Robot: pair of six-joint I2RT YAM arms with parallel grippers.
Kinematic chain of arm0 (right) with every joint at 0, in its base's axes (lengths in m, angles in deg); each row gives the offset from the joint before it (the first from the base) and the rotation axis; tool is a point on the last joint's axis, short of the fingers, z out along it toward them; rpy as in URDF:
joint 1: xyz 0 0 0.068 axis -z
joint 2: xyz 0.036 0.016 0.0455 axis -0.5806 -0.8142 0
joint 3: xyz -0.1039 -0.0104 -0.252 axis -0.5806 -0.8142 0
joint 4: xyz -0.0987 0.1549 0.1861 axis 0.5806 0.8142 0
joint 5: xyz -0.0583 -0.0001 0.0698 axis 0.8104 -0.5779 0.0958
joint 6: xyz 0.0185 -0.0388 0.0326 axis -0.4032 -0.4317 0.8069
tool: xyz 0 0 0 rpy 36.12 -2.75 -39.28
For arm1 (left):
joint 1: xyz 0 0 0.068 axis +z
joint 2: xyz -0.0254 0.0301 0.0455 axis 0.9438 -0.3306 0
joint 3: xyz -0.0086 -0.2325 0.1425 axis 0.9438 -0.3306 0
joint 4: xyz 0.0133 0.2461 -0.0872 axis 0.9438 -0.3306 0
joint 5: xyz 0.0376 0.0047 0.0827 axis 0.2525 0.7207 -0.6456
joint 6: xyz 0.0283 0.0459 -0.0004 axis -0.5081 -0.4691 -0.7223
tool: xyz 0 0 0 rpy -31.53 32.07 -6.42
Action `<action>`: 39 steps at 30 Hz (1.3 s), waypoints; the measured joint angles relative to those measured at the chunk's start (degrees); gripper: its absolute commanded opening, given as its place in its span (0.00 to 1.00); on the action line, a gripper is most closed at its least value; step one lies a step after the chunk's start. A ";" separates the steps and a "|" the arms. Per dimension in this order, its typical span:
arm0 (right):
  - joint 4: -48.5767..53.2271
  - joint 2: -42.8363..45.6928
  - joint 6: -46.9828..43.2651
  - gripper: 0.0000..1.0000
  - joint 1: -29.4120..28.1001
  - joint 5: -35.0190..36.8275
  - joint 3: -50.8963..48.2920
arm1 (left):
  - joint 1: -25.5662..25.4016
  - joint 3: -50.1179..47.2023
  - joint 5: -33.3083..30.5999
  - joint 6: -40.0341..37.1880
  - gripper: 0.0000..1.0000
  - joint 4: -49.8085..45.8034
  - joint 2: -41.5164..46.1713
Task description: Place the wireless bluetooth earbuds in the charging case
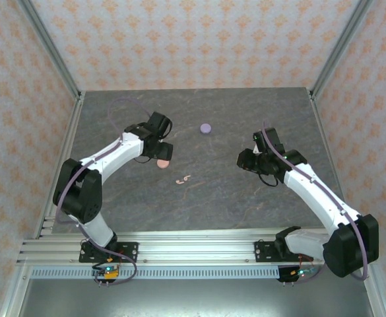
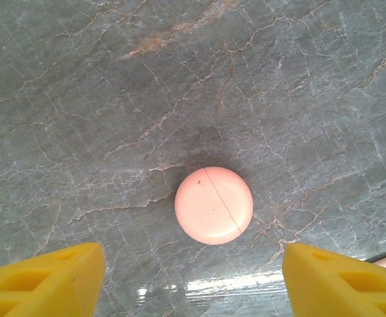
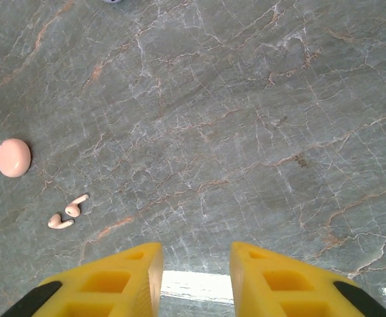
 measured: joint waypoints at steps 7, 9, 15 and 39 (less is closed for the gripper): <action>-0.20 -0.07 0.02 0.34 0.00 0.07 -0.11 | 0.00 0.22 1.22 -1.55 0.75 -0.72 -5.44; -0.20 -0.04 0.00 0.34 0.00 0.22 -0.11 | 0.00 0.81 1.22 -1.99 0.76 -1.27 -6.91; -0.39 -1.62 0.02 0.34 0.02 0.66 -0.13 | 0.00 3.08 1.68 -2.82 0.75 -1.81 -10.40; -0.39 -2.69 0.02 0.34 0.02 1.53 -0.13 | -0.04 6.73 4.31 -2.91 0.55 -2.64 -17.29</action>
